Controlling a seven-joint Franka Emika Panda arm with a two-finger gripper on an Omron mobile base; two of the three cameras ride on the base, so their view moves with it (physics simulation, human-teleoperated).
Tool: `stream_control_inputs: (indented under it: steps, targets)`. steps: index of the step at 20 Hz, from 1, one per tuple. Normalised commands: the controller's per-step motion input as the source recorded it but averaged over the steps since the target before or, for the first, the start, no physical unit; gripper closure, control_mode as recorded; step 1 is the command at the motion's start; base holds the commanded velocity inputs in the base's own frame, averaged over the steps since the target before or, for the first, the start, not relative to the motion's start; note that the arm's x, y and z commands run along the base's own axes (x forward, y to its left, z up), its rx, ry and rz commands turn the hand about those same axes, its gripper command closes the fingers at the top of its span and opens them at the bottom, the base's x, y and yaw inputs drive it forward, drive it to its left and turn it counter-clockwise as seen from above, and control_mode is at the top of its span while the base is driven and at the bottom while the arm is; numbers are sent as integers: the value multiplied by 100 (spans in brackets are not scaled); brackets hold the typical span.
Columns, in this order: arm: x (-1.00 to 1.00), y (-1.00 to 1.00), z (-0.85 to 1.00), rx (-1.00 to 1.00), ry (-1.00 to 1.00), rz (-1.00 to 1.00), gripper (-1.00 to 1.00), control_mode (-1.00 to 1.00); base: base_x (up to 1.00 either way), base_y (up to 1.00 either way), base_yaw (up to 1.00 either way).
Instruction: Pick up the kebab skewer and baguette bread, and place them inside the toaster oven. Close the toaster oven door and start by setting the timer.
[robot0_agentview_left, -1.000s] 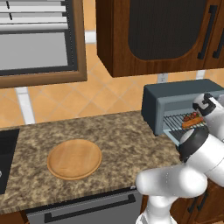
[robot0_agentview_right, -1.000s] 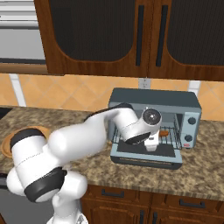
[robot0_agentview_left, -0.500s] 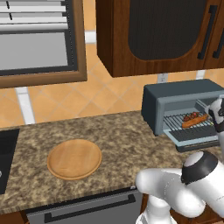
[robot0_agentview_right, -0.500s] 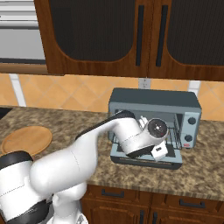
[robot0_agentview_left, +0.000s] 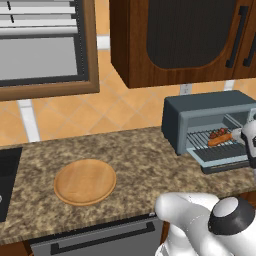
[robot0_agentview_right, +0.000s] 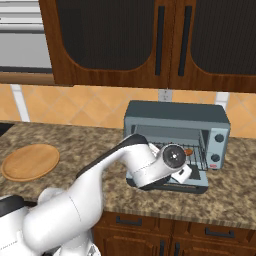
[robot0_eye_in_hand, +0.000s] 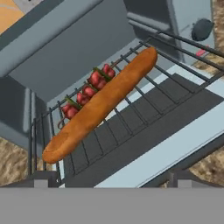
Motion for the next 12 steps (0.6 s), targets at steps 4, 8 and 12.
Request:
stream_control_inputs:
  steps: [4,8,12]
  targets:
    - [-1,11,0,-26,-7,27,-100,-100,0,0,0]
    - [0,-4,0,-20,-1,22,-100,-100,0,0,0]
    - [-1,-10,0,-15,0,20,-100,-100,0,0,0]
